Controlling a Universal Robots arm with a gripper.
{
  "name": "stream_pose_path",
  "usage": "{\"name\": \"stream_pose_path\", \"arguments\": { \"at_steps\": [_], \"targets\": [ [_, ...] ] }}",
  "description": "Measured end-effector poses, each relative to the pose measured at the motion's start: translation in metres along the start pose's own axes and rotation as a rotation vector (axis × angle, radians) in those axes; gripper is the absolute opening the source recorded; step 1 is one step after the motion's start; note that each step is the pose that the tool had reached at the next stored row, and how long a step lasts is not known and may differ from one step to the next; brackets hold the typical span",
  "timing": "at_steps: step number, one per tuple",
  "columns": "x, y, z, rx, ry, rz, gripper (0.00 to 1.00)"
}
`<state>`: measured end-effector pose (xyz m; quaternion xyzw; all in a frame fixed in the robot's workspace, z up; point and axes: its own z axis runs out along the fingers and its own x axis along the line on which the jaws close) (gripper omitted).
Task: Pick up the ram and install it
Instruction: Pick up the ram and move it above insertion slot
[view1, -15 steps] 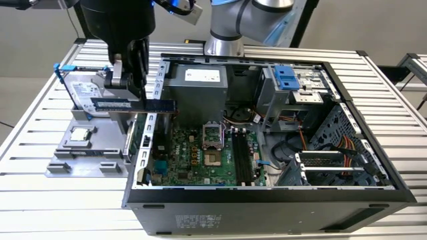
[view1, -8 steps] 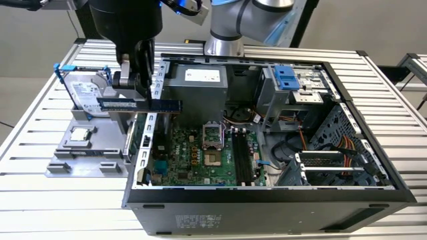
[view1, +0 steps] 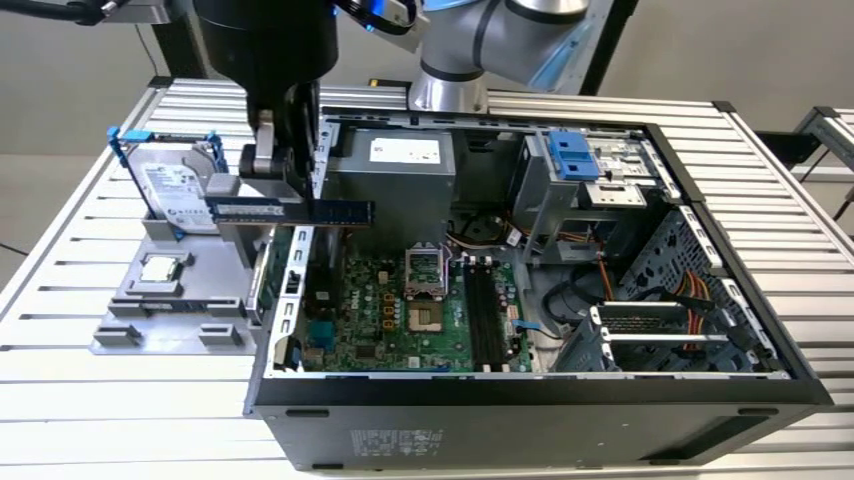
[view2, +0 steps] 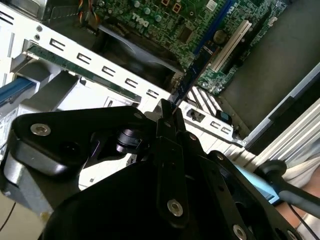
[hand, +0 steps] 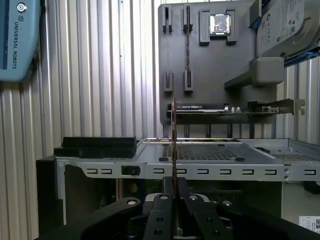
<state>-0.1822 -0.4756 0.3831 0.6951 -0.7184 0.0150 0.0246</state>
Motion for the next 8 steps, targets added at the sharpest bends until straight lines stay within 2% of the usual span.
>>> {"name": "stream_pose_path", "arguments": {
  "at_steps": [8],
  "targets": [
    [-0.0007, -0.0114, 0.0001, 0.0, 0.0, 0.0, 0.0]
  ]
}}
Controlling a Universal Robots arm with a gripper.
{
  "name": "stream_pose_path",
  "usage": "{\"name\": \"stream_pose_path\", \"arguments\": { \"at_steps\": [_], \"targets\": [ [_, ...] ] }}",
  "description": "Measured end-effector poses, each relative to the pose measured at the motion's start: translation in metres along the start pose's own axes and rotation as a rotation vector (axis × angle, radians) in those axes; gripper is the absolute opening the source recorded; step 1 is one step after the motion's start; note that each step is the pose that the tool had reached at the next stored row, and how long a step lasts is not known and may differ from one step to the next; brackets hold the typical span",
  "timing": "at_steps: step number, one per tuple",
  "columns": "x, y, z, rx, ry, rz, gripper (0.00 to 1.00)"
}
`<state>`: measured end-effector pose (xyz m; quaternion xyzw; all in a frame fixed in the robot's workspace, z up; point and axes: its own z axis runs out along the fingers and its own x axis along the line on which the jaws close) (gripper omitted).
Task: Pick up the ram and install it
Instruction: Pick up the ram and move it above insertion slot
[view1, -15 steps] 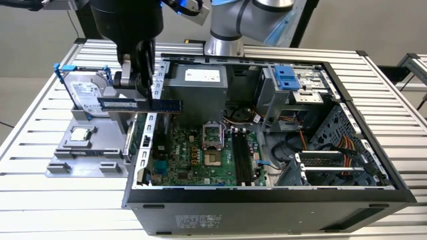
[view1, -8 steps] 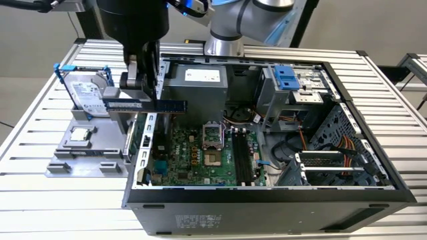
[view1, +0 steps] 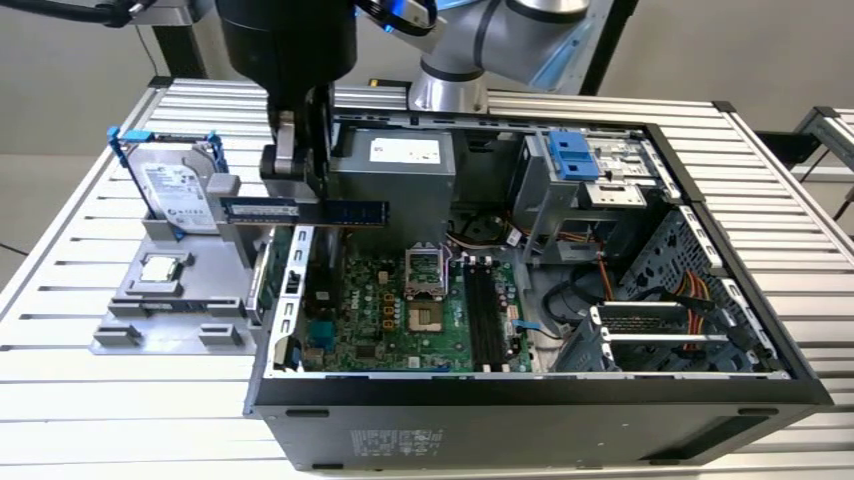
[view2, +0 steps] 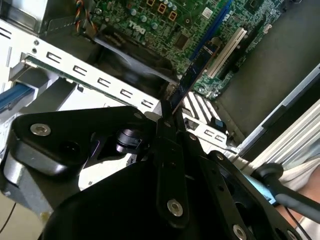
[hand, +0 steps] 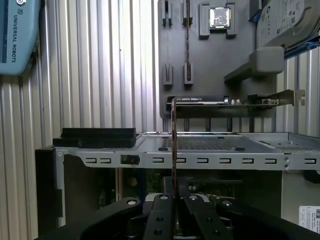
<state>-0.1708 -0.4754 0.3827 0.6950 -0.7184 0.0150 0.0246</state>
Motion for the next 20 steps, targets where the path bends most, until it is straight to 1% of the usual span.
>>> {"name": "stream_pose_path", "arguments": {
  "at_steps": [14, 20],
  "targets": [
    [-0.0017, -0.0214, 0.0001, 0.0, -0.0001, 0.0, 0.0],
    [-0.0024, -0.029, 0.0003, 0.0, 0.0, 0.0, 0.0]
  ]
}}
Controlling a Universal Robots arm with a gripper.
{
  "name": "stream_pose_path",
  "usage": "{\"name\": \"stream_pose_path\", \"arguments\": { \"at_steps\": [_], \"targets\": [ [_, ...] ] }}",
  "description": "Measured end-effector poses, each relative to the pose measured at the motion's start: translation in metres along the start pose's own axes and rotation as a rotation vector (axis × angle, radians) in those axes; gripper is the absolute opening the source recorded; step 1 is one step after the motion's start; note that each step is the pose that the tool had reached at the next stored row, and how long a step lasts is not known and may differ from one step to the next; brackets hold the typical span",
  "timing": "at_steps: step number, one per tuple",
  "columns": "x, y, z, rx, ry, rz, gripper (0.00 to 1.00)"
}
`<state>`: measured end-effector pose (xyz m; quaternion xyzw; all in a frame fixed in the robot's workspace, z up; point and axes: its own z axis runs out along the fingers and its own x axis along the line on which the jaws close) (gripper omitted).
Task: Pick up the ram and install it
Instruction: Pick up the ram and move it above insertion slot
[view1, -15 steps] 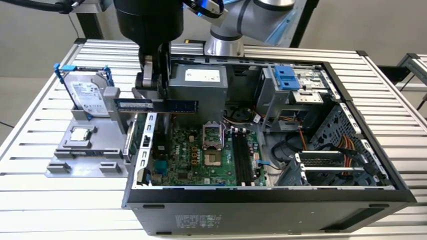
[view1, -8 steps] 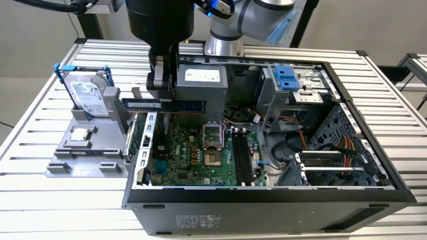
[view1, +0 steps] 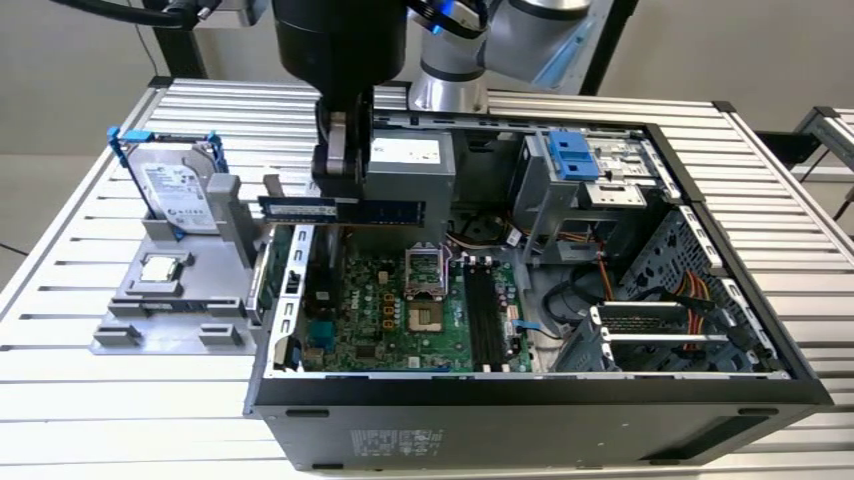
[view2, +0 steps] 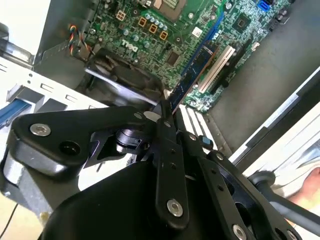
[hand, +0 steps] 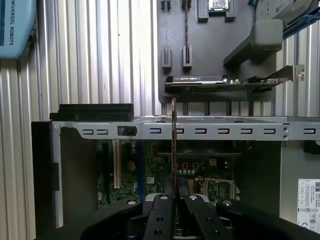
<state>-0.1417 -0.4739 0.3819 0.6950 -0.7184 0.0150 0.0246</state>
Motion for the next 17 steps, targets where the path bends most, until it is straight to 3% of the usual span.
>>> {"name": "stream_pose_path", "arguments": {
  "at_steps": [17],
  "targets": [
    [-0.0013, -0.0192, 0.002, 0.0001, 0.0, 0.0, 0.0]
  ]
}}
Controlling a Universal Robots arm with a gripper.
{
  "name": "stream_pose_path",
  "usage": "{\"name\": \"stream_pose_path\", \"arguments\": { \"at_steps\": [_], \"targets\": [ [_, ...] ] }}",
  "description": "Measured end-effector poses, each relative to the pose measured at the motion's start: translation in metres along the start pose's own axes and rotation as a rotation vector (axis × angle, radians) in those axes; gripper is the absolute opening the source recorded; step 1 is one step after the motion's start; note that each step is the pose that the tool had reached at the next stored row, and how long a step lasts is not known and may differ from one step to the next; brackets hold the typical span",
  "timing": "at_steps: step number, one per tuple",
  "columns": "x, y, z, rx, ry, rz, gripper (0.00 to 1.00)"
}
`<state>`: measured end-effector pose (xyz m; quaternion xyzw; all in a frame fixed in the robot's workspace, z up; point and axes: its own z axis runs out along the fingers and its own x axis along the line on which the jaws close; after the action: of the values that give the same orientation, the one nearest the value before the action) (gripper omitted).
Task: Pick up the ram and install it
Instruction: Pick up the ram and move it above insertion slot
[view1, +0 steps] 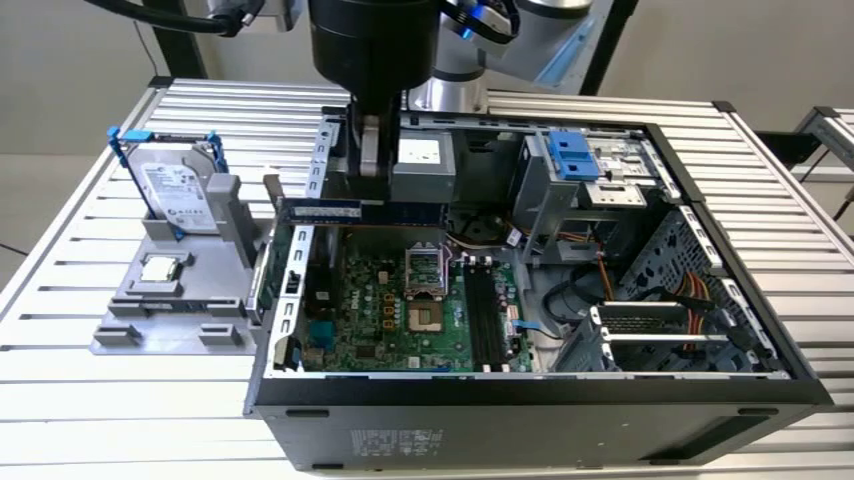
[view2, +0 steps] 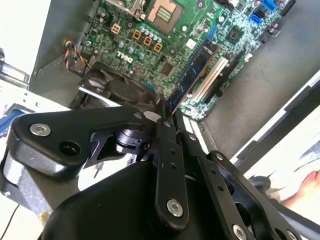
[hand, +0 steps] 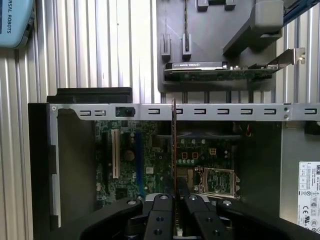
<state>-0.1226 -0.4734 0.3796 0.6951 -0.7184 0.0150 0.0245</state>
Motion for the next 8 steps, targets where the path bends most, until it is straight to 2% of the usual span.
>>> {"name": "stream_pose_path", "arguments": {
  "at_steps": [8],
  "targets": [
    [-0.0004, -0.0115, 0.0004, 0.0, 0.0, 0.0, 0.0]
  ]
}}
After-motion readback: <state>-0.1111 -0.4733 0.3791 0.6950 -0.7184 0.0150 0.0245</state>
